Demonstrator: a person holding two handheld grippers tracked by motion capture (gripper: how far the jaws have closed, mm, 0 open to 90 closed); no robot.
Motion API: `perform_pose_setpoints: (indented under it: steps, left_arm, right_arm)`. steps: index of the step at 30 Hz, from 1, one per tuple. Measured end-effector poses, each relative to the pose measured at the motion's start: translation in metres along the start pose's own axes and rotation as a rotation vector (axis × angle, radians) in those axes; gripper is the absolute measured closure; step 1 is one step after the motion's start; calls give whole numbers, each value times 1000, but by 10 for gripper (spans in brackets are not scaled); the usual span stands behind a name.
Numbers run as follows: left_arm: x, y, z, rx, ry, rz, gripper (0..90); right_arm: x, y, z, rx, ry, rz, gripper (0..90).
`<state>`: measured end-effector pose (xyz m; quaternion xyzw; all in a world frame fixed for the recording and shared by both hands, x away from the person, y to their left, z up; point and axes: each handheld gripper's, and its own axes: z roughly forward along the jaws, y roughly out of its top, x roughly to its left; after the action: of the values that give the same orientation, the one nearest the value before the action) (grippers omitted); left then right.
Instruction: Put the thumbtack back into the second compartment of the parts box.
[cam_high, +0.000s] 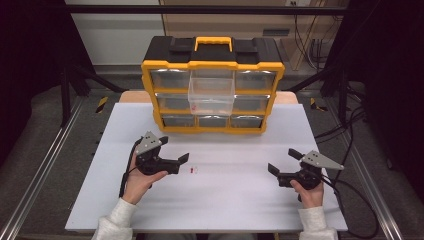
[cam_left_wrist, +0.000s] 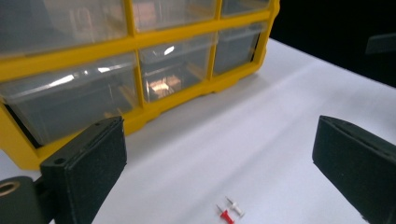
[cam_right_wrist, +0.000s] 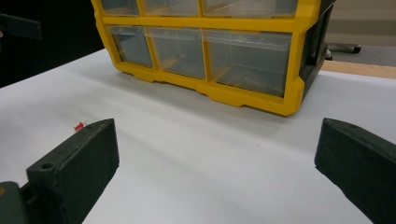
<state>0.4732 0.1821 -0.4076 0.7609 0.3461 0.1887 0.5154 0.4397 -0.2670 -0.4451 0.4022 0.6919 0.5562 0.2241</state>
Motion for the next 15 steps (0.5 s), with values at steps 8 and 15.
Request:
perform_pose_setpoints:
  steps: [8, 15]
  left_arm:
    - [-4, -17, 17, 79, 5, -5, 27]
    - [-7, -29, 30, 149, 13, -9, 32]
  right_arm:
    - [0, 0, 0, -2, 1, 0, 3]
    - [0, 0, 0, -2, 1, 0, 3]
